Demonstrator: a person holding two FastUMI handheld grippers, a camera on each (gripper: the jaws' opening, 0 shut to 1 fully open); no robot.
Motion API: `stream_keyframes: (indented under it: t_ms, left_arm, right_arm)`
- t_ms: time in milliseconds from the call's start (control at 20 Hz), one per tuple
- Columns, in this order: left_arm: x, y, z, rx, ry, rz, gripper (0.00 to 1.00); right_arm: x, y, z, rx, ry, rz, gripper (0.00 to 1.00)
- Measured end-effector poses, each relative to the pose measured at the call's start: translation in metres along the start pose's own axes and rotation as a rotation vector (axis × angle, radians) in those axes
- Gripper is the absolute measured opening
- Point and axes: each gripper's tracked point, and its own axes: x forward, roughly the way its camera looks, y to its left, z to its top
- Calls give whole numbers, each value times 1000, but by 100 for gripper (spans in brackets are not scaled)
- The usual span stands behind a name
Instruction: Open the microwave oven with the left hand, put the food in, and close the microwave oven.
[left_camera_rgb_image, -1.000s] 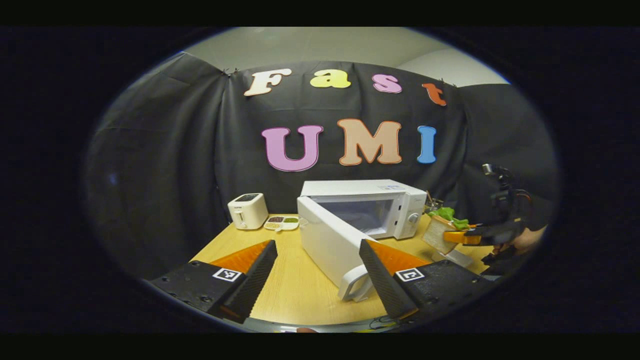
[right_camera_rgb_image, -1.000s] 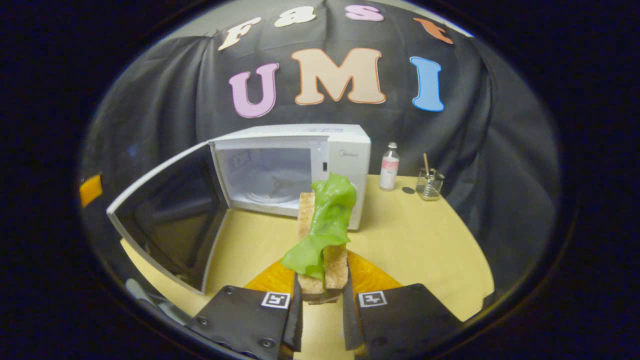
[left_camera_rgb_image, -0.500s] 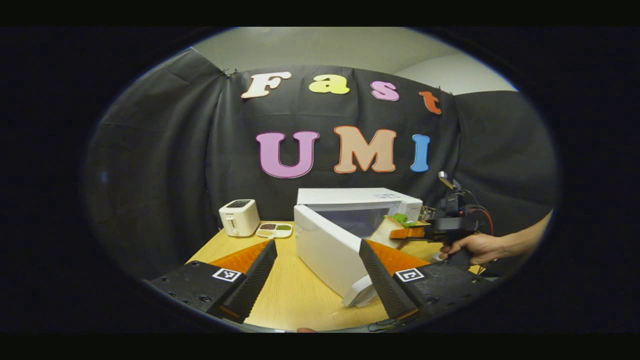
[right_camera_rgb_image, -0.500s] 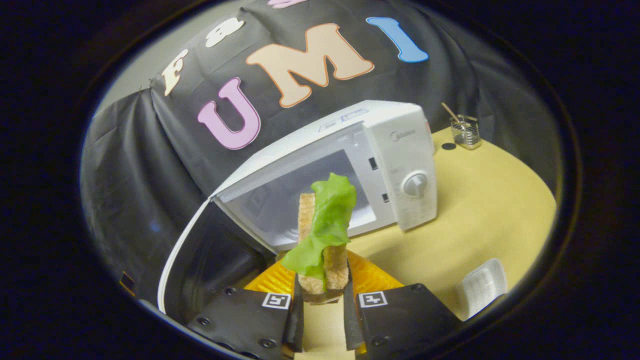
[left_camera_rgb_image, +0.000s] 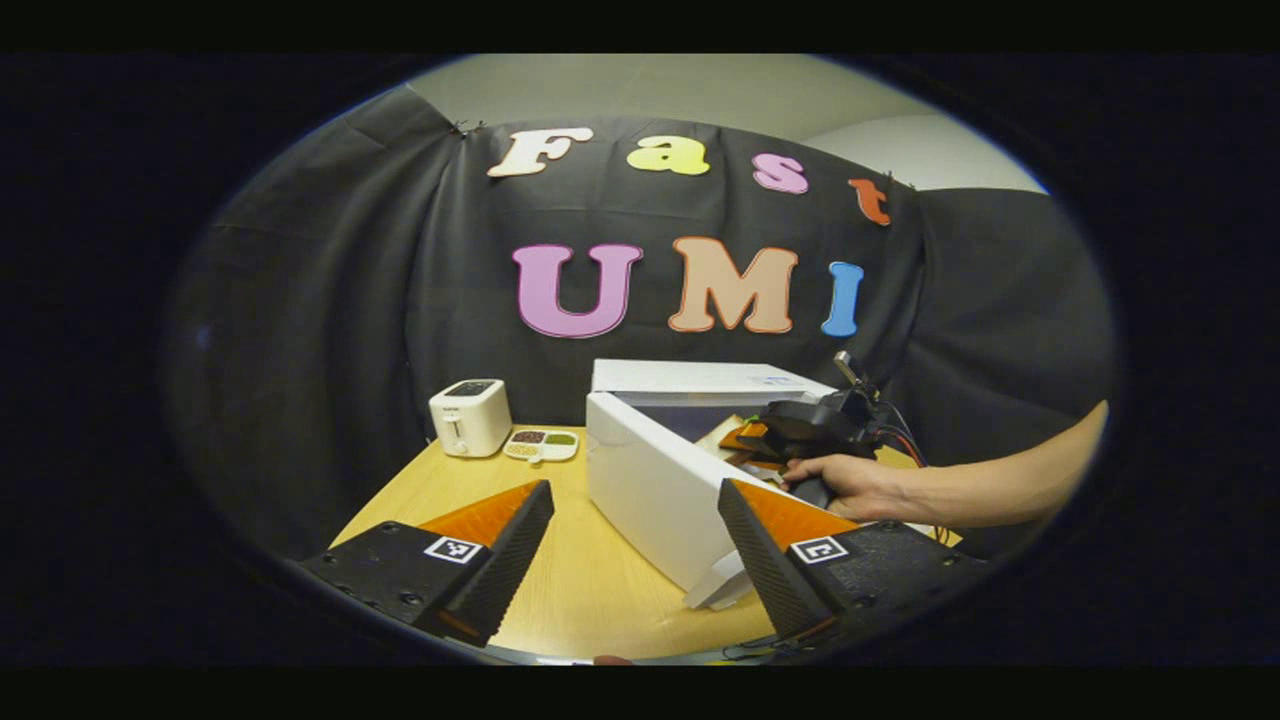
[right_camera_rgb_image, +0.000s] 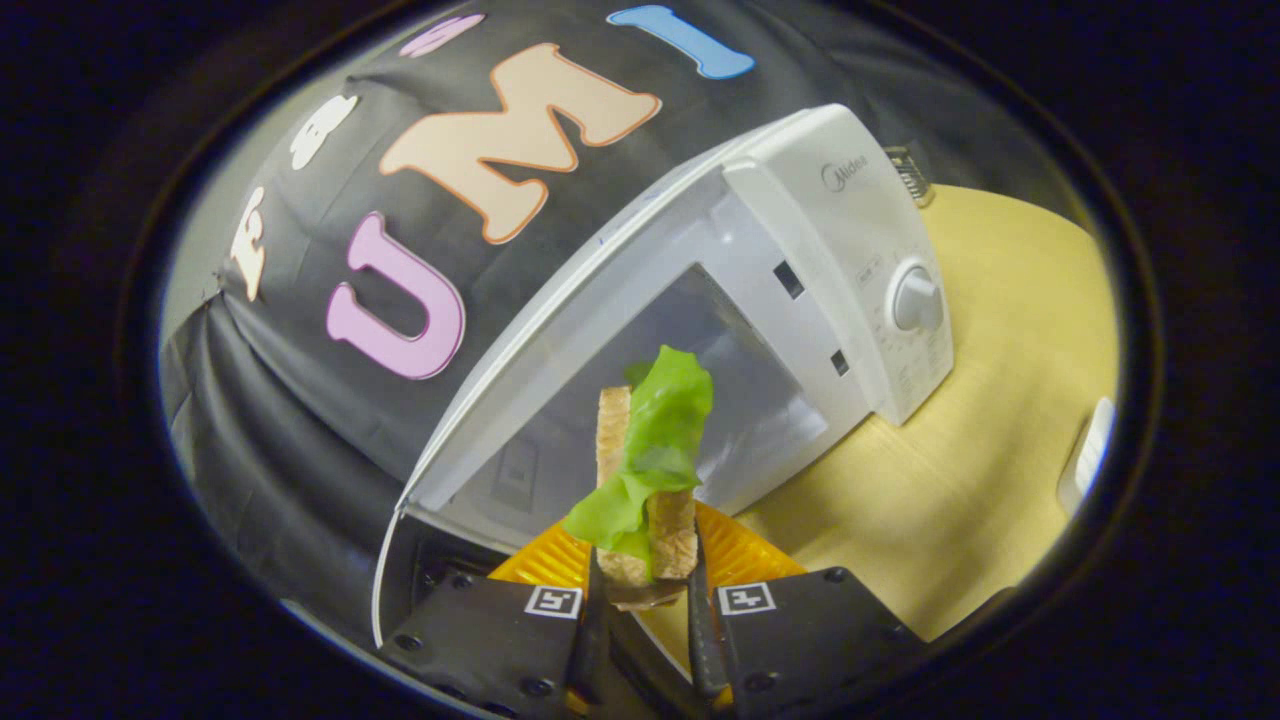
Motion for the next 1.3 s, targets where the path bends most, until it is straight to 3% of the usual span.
stream_keyframes:
  t_ms: [250,650,700,900,950,1000,1050,1100,1150,1200,1300]
  left_arm:
    - [-7,26,-4,-17,20,69,96]
    - [-13,55,-7,9,41,150,99]
    - [-13,56,-9,6,45,152,96]
    - [-14,62,-13,11,61,164,96]
    - [-14,65,-12,13,62,171,96]
    - [-15,67,-13,14,60,175,96]
    - [-16,69,-14,13,64,179,96]
    - [-17,71,-17,13,67,183,96]
    - [-18,73,-18,12,69,188,96]
    - [-18,74,-19,10,72,192,96]
    - [-18,74,-19,3,71,195,93]
  right_arm:
    - [33,14,-1,136,-19,8,35]
    - [73,16,2,236,-47,-31,35]
    - [77,16,3,248,-53,-35,27]
    - [86,18,2,272,-54,-49,27]
    - [89,17,1,271,-54,-55,38]
    - [89,14,0,268,-53,-68,31]
    - [90,12,2,268,-56,-72,31]
    - [91,11,2,267,-62,-75,33]
    - [92,10,3,273,-59,-77,42]
    - [93,10,4,284,-51,-80,31]
    - [93,0,1,266,-38,-131,58]
